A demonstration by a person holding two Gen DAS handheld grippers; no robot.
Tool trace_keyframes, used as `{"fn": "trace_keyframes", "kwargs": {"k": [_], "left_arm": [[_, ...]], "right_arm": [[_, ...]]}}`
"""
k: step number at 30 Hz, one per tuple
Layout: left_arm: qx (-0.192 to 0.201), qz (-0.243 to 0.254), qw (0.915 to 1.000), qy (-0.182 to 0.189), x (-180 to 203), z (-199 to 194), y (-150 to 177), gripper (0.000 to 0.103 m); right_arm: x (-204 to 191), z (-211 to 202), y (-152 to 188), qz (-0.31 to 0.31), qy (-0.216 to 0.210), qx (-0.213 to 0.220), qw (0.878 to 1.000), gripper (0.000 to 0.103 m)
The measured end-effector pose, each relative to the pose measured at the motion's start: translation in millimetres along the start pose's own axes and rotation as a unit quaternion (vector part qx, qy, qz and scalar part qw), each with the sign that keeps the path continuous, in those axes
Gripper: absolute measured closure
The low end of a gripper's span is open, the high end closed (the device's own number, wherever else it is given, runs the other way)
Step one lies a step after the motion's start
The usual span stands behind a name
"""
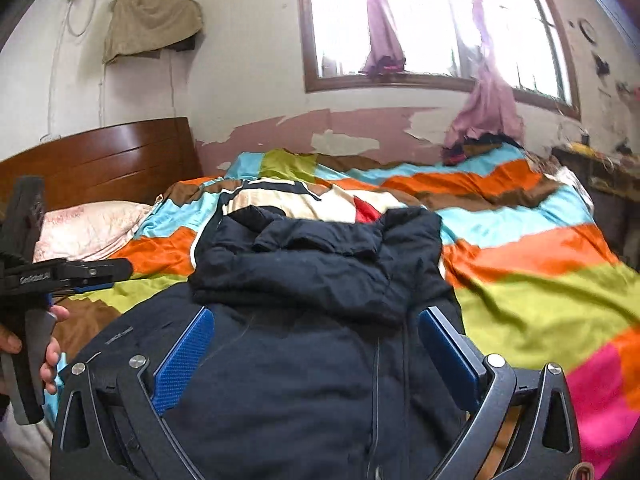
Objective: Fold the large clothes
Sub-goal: 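Pull both open grippers back from the folded navy jacket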
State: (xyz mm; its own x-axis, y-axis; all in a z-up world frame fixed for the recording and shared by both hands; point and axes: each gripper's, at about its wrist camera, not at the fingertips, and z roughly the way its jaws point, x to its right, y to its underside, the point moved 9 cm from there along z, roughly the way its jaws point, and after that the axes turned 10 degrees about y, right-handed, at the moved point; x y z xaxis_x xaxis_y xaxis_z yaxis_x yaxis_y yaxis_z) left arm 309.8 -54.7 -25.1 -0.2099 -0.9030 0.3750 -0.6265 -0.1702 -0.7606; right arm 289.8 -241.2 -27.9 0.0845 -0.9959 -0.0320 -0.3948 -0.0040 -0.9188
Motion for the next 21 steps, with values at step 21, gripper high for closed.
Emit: {"fn": "trace_keyframes", "kwargs": {"k": [21], "left_arm": [[-0.005,0.105,0.981,-0.163,-8,-53,100,0.002]], "right_arm": [[-22,-81,93,-0.05,0.021,0.004,0.998,0.0]]}}
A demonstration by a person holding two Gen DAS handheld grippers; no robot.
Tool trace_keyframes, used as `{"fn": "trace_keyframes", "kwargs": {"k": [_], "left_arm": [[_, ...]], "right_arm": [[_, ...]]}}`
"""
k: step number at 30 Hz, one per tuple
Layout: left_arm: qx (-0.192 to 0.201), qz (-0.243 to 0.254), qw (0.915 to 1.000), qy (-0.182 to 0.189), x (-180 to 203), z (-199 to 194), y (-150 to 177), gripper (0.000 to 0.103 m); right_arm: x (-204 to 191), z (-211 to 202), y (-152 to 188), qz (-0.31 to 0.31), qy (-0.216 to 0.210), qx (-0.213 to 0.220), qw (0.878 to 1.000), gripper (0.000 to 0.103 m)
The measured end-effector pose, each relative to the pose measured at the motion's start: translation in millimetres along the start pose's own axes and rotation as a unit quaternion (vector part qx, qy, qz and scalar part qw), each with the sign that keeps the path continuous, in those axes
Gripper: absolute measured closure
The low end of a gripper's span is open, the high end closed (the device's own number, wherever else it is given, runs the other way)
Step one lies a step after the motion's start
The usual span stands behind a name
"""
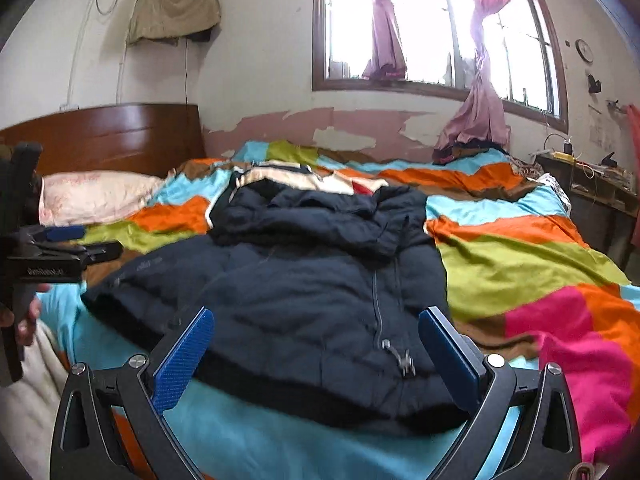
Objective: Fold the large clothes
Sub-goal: 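Pull both open grippers back from the folded navy jacket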
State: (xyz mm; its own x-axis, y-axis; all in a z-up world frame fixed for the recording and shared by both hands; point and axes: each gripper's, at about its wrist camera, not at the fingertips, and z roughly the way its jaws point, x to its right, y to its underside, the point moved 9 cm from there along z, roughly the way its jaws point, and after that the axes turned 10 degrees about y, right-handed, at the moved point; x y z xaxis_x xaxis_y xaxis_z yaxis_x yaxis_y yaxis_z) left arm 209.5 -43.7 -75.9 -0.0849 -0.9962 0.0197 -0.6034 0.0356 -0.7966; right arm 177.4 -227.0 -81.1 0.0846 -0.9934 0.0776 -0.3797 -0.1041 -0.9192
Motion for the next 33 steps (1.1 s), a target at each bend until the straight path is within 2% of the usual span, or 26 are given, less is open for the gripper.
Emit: {"fn": "trace_keyframes", "kwargs": {"k": [7,11,15,20,25,29,33], "left_arm": [[-0.011,-0.039,0.9992,-0.006,-11,-13,30,0.002],[-0.016,-0.006,0.9998,-0.007,-9,-21,34,0.002],[-0.046,0.054,0.9974,0.012,-6,-16,47,0.002],[-0.086,0.093,0.9917,0.022,-8,1,65,0.002],[-0.121,0.151,0.9808,0.019,-5,21,82,0.002],[-0.162,0.135,0.9773,0.025,-12,45,98,0.002],[-0.158,0.118,0.98,0.025,-18,53,96,0.001]], "right_arm": [[-2,-8,11,-0.017,-0.001,0.001,1.0,0.0],[-6,-10,17,-0.025,-0.005,-0.006,1.0,0.0],[-7,-9,23,-0.041,-0.002,-0.012,0.999,0.0],[-5,0,33,-0.046,-0.006,-0.035,0.998,0.0],[0,10,49,-0.066,0.002,-0.065,0.996,0.0],[5,19,62,-0.072,0.012,-0.09,0.993,0.0],[10,28,74,-0.081,0.03,-0.11,0.99,0.0]]}}
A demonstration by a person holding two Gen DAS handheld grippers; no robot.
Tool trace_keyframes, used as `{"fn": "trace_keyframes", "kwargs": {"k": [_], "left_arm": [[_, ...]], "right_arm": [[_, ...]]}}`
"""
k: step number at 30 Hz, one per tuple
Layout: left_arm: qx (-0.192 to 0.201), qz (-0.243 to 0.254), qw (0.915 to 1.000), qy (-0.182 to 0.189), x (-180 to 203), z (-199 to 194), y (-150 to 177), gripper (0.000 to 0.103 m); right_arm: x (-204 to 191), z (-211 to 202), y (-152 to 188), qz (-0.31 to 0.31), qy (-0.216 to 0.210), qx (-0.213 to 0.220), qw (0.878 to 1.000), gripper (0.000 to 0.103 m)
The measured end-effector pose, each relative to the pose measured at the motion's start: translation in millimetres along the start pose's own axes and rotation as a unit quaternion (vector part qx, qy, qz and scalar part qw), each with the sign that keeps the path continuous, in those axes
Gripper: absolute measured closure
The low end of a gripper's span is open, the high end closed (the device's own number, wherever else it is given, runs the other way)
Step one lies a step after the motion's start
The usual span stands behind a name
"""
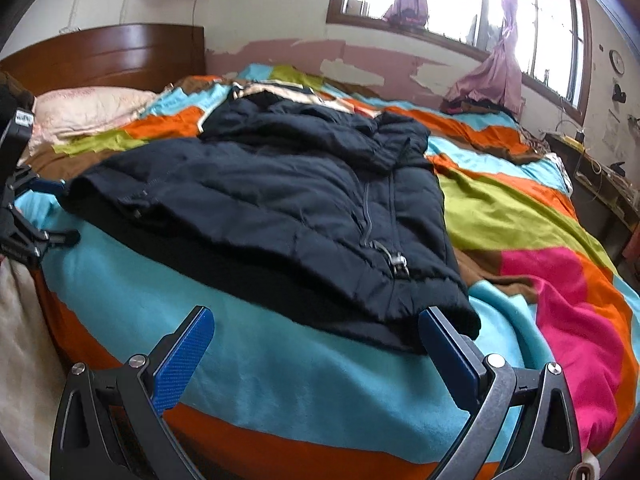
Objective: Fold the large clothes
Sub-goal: 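Pull both open grippers back from the folded navy jacket, then grasp the jacket's folded edge with the left gripper while the right gripper grasps it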
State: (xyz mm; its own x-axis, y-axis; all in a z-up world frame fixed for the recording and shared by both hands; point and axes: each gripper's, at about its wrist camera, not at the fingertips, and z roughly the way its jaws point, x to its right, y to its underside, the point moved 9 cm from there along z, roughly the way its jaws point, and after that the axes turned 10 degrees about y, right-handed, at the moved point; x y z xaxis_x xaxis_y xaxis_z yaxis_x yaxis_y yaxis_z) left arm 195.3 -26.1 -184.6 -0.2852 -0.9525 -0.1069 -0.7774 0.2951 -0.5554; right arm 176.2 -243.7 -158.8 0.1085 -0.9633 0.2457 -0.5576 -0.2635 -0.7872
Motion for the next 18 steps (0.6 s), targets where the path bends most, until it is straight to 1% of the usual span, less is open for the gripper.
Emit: {"fn": "trace_keyframes", "kwargs": {"k": [2,3,4,8,13,17,18], "left_arm": [[0.002,0.005,1.0,-0.008,-2,1,0,0.001],[0.002,0.007,0.9999,-0.009,-2,2,0,0.001],[0.003,0.007,0.9999,-0.011,-2,2,0,0.001],[0.012,-0.006,0.9998,-0.015,-6,2,-2,0.001],[0.032,-0.04,0.9984,-0.024,-20,1,-9,0.001],[0.056,-0.042,0.996,-0.055,-27,0,-18,0.001],[0.065,-0.04,0.9946,-0.07,-30,0,-20,0.001]], "right_arm": [[3,5,4,-0.011,0.021,-0.005,1.0,0.0],[5,10,6,-0.022,0.042,-0.007,0.999,0.0],[7,13,7,-0.028,0.055,-0.005,0.998,0.0],[9,16,3,-0.035,0.068,0.015,0.997,0.0],[8,23,-8,-0.062,0.082,0.044,0.994,0.0],[14,29,-23,-0.084,0.117,0.067,0.987,0.0],[15,31,-26,-0.09,0.131,0.074,0.984,0.0]]}}
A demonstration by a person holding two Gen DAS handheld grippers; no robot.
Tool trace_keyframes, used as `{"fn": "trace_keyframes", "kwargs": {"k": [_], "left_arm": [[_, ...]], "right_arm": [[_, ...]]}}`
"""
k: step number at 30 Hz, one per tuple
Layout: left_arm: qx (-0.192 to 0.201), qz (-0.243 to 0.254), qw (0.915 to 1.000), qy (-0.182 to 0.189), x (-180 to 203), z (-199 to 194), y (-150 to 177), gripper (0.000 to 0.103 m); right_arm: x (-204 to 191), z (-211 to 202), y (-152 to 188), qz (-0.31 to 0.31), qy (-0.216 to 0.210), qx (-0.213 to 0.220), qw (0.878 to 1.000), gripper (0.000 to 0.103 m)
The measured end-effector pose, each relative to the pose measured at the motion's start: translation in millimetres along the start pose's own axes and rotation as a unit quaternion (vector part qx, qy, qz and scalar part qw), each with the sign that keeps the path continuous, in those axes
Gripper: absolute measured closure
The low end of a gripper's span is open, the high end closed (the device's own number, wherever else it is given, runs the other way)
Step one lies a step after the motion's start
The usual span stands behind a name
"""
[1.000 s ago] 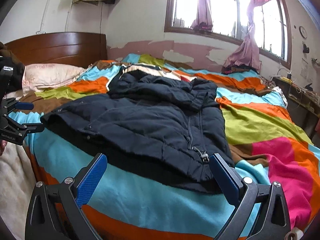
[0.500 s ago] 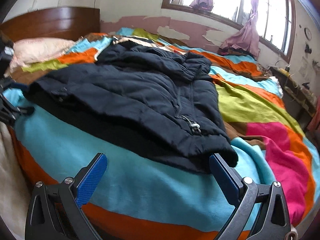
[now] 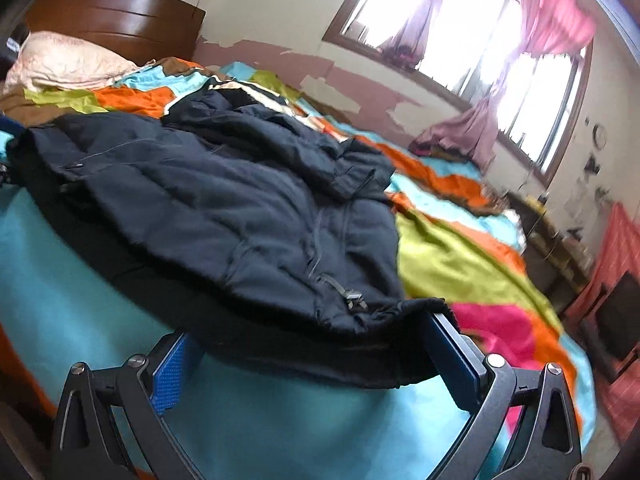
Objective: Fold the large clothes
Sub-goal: 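Grasp the jacket's folded edge with the left gripper while the right gripper grasps it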
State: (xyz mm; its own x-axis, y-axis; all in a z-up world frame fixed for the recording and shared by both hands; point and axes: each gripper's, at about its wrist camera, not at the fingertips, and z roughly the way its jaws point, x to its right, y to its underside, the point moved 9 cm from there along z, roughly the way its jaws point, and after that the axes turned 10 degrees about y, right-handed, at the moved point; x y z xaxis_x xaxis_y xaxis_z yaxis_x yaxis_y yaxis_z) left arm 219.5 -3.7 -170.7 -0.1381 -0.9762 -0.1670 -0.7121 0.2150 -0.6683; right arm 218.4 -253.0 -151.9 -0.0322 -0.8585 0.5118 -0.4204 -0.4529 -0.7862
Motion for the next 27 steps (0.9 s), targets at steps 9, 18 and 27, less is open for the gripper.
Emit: {"fn": "trace_keyframes", "kwargs": {"k": [9,18,27], "left_arm": [[0.062,0.041,0.9934,-0.088,1,-8,-8,0.001],[0.082,0.075,0.9895,-0.093,9,-7,-11,0.002],[0.093,0.092,0.9867,-0.097,18,-5,-13,0.011]], "right_arm": [[-5,-1,-6,-0.061,0.071,0.055,0.994,0.0],[-13,-10,-5,-0.107,0.096,0.09,0.985,0.0],[-18,4,-4,-0.043,0.026,0.049,0.998,0.041]]}}
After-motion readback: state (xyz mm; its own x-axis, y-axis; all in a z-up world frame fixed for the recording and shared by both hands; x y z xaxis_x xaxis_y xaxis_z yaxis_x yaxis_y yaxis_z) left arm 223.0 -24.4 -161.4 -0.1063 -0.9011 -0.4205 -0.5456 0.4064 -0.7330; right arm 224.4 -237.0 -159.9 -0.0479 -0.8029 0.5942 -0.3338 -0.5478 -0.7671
